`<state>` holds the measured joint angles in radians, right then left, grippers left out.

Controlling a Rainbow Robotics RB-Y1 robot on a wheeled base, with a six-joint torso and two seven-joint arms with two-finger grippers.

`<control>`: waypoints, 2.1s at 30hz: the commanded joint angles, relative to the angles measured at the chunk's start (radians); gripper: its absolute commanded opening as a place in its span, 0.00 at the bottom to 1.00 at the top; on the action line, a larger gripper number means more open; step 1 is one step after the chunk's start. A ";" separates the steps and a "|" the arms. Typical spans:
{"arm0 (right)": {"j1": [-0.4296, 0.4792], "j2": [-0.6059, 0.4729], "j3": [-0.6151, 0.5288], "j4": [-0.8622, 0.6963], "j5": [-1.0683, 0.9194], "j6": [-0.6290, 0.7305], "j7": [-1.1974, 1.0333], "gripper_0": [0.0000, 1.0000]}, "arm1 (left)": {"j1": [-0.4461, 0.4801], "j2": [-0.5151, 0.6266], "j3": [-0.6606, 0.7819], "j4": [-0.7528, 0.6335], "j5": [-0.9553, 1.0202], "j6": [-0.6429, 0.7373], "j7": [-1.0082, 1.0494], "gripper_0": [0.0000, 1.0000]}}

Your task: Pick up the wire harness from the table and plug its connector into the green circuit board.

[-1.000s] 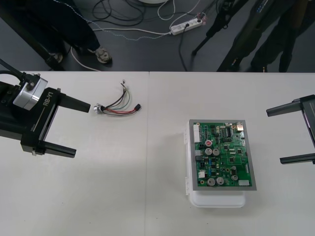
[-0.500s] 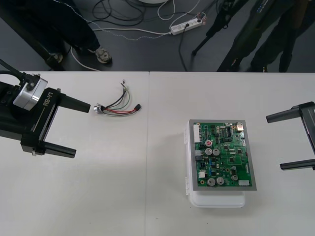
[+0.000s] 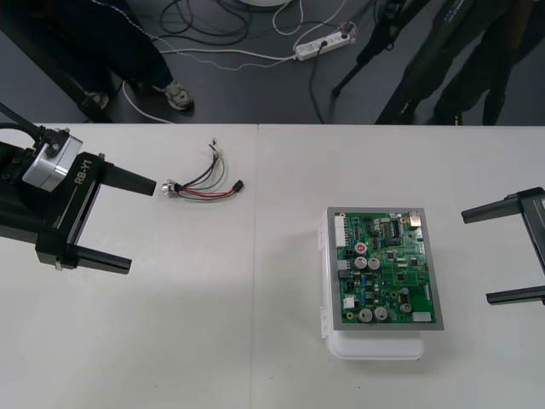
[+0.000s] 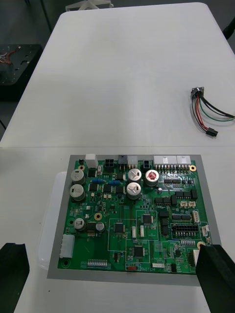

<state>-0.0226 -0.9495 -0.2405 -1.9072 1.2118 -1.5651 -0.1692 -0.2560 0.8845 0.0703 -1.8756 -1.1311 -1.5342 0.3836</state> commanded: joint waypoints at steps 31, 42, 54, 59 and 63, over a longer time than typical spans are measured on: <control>0.006 0.190 0.000 -0.084 -0.158 -0.006 -0.147 1.00 | 0.018 0.042 0.039 -0.002 -0.042 -0.037 0.054 1.00; -0.016 0.273 -0.002 -0.085 -0.146 -0.006 -0.151 1.00 | -0.009 0.074 0.039 -0.002 -0.113 -0.037 0.064 1.00; -0.027 0.334 -0.010 -0.049 -0.146 -0.006 -0.127 1.00 | -0.069 0.073 0.036 0.013 -0.240 -0.037 0.093 1.00; -0.040 0.353 -0.025 -0.024 -0.149 -0.006 -0.101 1.00 | -0.103 0.073 0.026 0.015 -0.312 -0.037 0.109 1.00; -0.051 0.380 -0.042 0.010 -0.149 -0.006 -0.038 1.00 | -0.138 0.073 0.008 0.023 -0.360 -0.037 0.120 1.00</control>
<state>-0.0398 -0.6045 -0.2447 -1.9157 1.0703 -1.5652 -0.2916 -0.3231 0.9138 0.0809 -1.8618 -1.4566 -1.5376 0.4127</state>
